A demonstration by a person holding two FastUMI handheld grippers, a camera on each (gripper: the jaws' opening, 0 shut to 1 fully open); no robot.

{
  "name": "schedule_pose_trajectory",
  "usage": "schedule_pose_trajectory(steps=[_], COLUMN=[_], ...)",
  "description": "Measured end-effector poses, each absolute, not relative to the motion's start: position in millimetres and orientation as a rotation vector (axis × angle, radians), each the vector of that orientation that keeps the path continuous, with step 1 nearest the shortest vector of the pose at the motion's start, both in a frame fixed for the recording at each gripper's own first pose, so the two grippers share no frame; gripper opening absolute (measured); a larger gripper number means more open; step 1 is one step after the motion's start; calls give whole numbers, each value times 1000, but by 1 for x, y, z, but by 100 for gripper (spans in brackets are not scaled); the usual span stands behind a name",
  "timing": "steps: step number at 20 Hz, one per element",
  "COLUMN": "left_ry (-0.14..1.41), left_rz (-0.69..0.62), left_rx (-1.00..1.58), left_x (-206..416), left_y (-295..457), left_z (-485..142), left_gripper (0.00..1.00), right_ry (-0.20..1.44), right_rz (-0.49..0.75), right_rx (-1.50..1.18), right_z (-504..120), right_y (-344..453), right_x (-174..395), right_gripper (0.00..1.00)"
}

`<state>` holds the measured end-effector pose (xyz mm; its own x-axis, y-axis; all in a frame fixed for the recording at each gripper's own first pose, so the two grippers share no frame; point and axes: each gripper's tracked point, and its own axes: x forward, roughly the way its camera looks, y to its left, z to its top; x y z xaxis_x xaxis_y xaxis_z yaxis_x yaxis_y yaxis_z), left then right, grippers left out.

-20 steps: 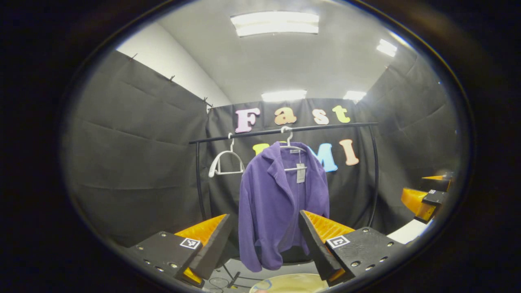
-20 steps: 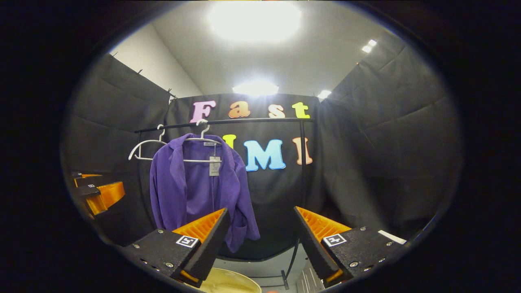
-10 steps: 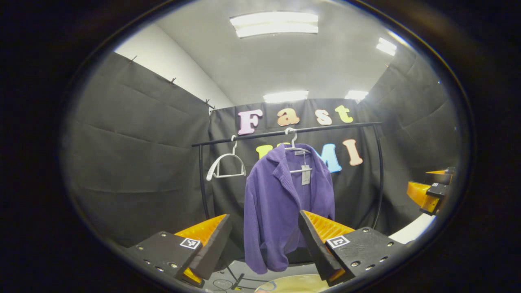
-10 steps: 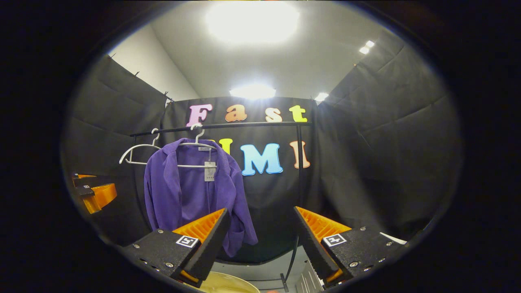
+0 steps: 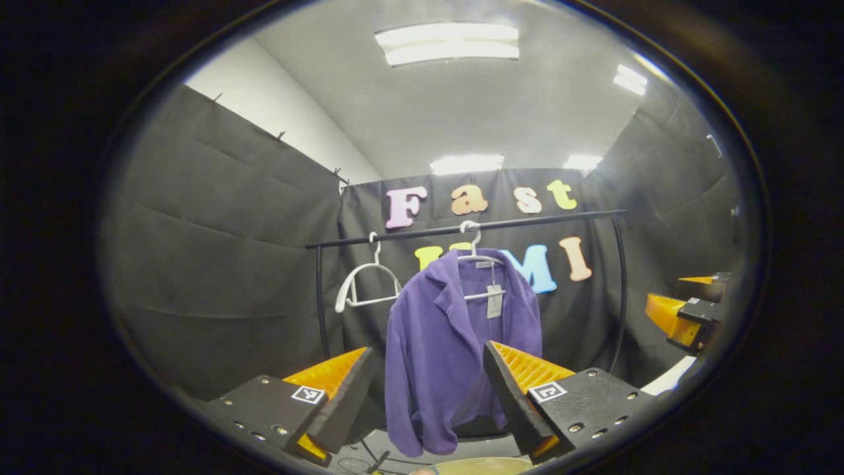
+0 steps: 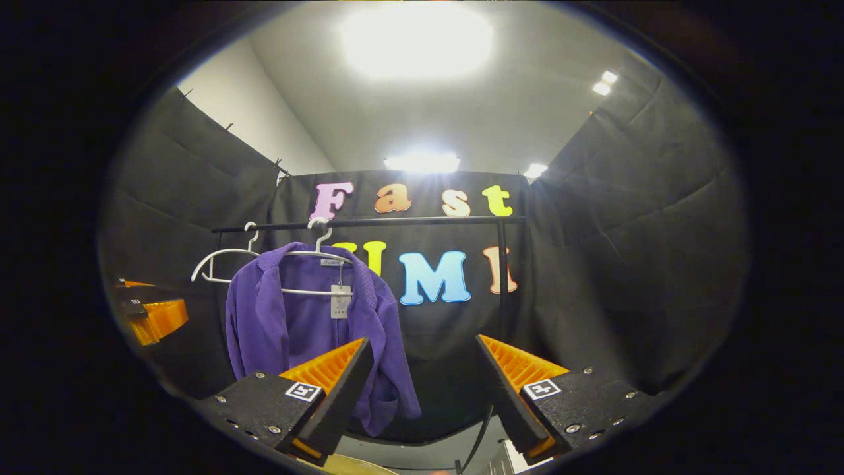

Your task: Grasp the clothes on the hanger with both hands and then place them into the laundry hamper below.

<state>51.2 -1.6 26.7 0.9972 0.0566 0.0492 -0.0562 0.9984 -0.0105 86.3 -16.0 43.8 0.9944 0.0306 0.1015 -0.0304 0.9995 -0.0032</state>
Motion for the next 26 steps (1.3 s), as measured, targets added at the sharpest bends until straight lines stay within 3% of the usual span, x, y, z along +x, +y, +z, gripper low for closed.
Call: schedule_pose_trajectory(steps=[1, 3, 26], left_ry=[-53, -60, -31], left_rz=[61, 75, 184], left_rx=[-8, -7, -18], left_x=[55, 63, 212], left_y=[-3, -3, -46], left_z=[28, 33, 3], left_gripper=[95, 100, 100], right_ry=[-110, -130, -121], right_rz=[38, 54, 330], right_rx=[5, 23, 93], right_z=[48, 57, 48], right_y=[-16, -17, 52], right_x=[95, 110, 280], right_gripper=[95, 95, 95])
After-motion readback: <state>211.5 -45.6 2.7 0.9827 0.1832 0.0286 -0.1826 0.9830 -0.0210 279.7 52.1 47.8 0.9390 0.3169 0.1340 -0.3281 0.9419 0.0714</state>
